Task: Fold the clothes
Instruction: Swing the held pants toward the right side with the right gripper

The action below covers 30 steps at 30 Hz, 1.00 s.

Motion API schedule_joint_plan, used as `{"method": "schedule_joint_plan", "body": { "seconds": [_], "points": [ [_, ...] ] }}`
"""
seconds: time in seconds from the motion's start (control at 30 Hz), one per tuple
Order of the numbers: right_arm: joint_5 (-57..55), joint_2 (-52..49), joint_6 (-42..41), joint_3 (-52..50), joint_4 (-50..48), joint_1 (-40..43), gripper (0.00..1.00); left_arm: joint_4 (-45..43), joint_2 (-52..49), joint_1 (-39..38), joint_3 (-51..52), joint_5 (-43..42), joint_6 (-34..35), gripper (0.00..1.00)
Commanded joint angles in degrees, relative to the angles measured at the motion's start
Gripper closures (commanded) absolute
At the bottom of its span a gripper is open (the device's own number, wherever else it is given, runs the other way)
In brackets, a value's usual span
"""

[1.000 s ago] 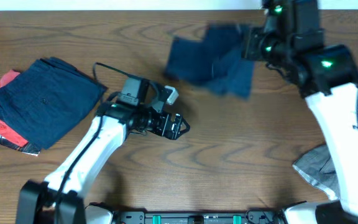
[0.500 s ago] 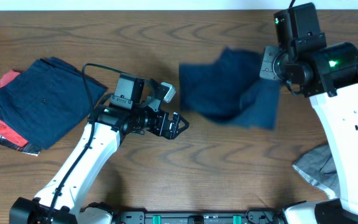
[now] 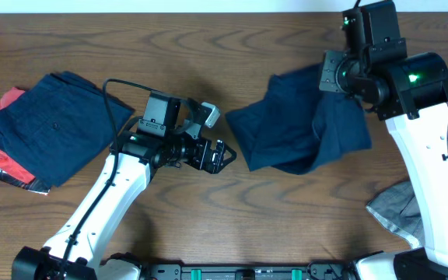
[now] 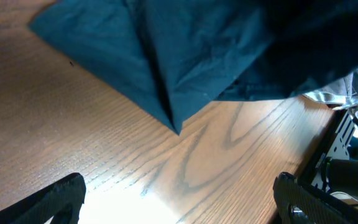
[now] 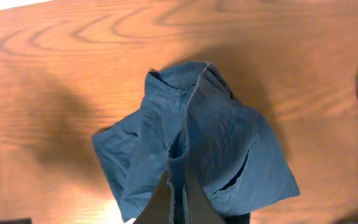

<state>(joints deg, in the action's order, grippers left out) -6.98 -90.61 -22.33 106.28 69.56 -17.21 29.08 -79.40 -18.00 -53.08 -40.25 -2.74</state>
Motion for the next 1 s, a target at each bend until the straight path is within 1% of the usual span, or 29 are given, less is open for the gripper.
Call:
{"method": "schedule_joint_plan", "body": {
  "seconds": [0.0, 0.1, 0.13, 0.33, 0.43, 0.73, 0.87, 0.97],
  "points": [
    [4.5, 0.0, 7.3, 0.1, -1.0, 0.3, 0.99, -0.8, 0.0, 0.5, -0.9, 0.4, 0.5, 0.02],
    [10.2, 0.3, 16.5, 0.5, -2.4, 0.3, 0.99, -1.6, 0.0, 0.5, -0.9, 0.4, 0.5, 0.02],
    [11.0, 0.5, 18.0, 0.6, -2.8, 0.3, 0.99, -1.8, 0.0, 0.5, -0.9, 0.4, 0.5, 0.02],
    [10.6, 5.6, 19.3, 2.8, -5.9, 0.7, 0.99, -2.5, 0.3, 1.9, -1.2, 0.4, 1.6, 0.02],
    [14.0, 9.0, 24.7, 4.7, -5.8, 0.7, 0.99, -2.8, 0.7, 2.8, -1.3, 0.4, 2.8, 0.02],
    [25.0, 20.6, 36.7, 9.3, -5.8, 0.7, 0.99, -2.9, 0.8, 3.3, -1.3, 0.4, 2.9, 0.02],
    [20.1, 22.8, 37.6, 10.8, -7.3, 0.8, 0.99, -2.9, 0.8, 3.3, -1.3, 0.4, 2.9, 0.02],
    [16.7, 22.3, 37.6, 10.7, -8.2, 0.8, 0.99, -2.9, 0.8, 3.3, -1.3, 0.4, 2.9, 0.02]
  ]
}}
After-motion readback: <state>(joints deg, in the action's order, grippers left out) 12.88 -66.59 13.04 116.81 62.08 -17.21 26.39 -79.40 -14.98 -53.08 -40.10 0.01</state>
